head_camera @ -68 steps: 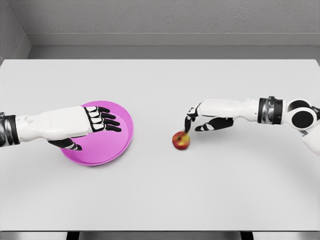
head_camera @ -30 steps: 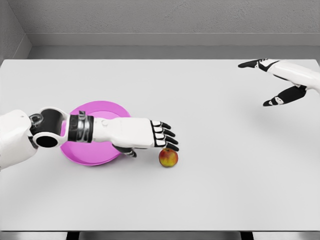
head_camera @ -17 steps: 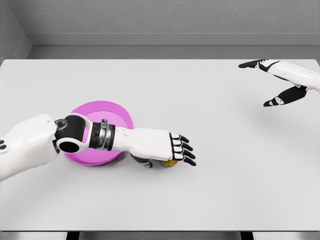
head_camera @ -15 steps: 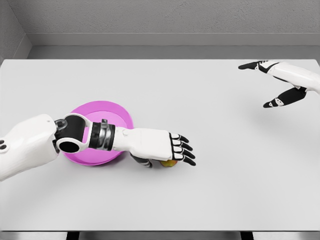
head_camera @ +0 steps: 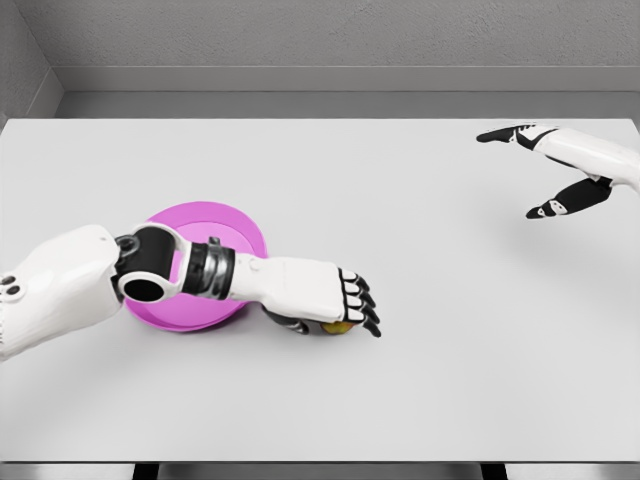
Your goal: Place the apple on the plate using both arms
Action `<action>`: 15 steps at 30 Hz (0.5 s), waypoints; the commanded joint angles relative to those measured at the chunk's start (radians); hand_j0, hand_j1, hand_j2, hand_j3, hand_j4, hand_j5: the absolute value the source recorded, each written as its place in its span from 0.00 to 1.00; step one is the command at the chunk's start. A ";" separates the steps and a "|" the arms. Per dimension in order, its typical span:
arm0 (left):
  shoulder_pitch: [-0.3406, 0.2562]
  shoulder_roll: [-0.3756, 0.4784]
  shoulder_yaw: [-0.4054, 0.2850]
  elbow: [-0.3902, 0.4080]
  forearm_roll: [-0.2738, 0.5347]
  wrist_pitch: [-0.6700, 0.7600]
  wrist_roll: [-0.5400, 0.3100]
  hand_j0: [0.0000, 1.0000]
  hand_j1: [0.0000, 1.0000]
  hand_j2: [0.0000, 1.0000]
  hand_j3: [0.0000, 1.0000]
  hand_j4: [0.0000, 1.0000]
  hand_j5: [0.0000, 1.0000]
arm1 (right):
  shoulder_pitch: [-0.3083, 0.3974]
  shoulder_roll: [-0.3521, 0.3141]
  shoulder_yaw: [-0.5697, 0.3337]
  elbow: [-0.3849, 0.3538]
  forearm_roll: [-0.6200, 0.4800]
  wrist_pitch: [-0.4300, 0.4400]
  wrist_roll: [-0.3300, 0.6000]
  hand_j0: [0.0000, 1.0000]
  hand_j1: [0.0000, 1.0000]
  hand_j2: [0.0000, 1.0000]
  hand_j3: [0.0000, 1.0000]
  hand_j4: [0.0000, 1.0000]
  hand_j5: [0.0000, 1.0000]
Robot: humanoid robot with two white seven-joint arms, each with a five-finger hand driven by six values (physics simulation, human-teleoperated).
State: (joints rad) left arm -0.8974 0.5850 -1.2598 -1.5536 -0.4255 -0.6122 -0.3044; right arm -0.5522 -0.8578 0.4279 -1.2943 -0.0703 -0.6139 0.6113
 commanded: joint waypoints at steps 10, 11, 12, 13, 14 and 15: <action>-0.002 -0.028 -0.003 0.052 -0.026 0.001 -0.001 0.88 0.88 0.88 0.88 0.88 0.88 | -0.002 -0.001 -0.001 0.000 -0.009 0.003 0.000 1.00 1.00 1.00 1.00 1.00 1.00; -0.003 -0.034 -0.003 0.060 -0.026 0.001 -0.001 0.88 0.88 0.88 0.88 0.88 0.88 | -0.002 -0.001 -0.001 0.000 -0.008 0.003 0.000 1.00 1.00 1.00 1.00 1.00 1.00; -0.003 -0.034 -0.003 0.058 -0.026 0.001 -0.001 0.88 0.88 0.88 0.88 0.88 0.88 | -0.003 -0.001 -0.001 0.000 -0.009 0.003 0.000 1.00 1.00 1.00 1.00 1.00 1.00; -0.003 -0.036 -0.003 0.058 -0.026 0.001 -0.001 0.88 0.88 0.88 0.88 0.88 0.88 | -0.002 -0.001 -0.001 0.000 -0.008 0.003 0.000 1.00 1.00 1.00 1.00 1.00 1.00; -0.003 -0.036 -0.003 0.058 -0.026 0.001 -0.001 0.88 0.88 0.88 0.88 0.88 0.88 | -0.003 -0.001 -0.001 0.000 -0.008 0.003 0.000 1.00 1.00 1.00 1.00 1.00 1.00; -0.003 -0.043 -0.010 0.058 -0.026 0.001 -0.001 0.87 0.87 0.87 0.87 0.87 0.87 | -0.002 -0.001 -0.001 0.000 -0.008 0.003 0.000 1.00 1.00 1.00 1.00 1.00 1.00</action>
State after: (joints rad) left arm -0.9020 0.5505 -1.2662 -1.5011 -0.4547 -0.6122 -0.3057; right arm -0.5553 -0.8579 0.4269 -1.2943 -0.0707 -0.6137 0.6113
